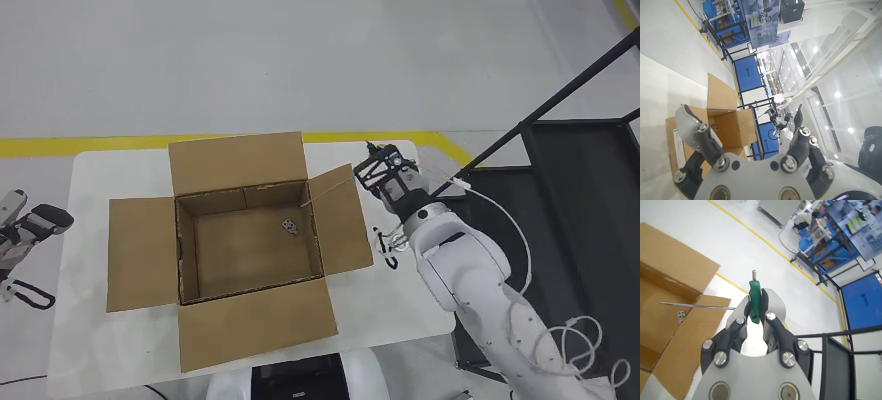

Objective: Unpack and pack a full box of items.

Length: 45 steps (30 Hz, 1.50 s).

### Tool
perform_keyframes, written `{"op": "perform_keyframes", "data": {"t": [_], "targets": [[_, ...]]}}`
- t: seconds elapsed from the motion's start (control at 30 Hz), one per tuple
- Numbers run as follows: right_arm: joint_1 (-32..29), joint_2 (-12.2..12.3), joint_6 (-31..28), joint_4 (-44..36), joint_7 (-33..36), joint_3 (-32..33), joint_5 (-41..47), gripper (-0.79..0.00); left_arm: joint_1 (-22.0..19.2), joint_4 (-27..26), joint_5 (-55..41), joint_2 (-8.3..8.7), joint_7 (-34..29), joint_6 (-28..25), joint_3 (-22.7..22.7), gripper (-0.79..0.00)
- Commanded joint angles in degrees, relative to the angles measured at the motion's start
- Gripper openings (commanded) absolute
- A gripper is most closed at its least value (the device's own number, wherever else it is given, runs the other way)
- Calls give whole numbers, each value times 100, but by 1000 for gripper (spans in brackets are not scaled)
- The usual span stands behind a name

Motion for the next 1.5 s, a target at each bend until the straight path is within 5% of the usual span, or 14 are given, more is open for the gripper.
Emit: {"op": "perform_keyframes", "data": {"t": [0.0,0.23,0.43,0.57,0.63,1.0,1.3,1.47], "targets": [[388,-85,-127,278,23,-540,64,-785,0,0,0,0,0,0,0,0],[1663,-534,-231,1443,177,-2153,194,-785,0,0,0,0,0,0,0,0],[2412,-943,-18,2462,145,-2902,438,-785,0,0,0,0,0,0,0,0],[2665,-1144,110,2968,79,-3101,624,-474,0,0,0,0,0,0,0,0],[2742,-1222,137,3155,90,-3155,705,0,0,0,0,0,0,0,0,0],[2411,-1224,3,2906,390,-2663,762,0,0,0,0,0,0,0,0,0],[491,-699,18,623,374,-474,99,0,0,0,0,0,0,0,0,0],[-491,-555,245,73,540,663,-422,0,0,0,0,0,0,0,0,0]]}}
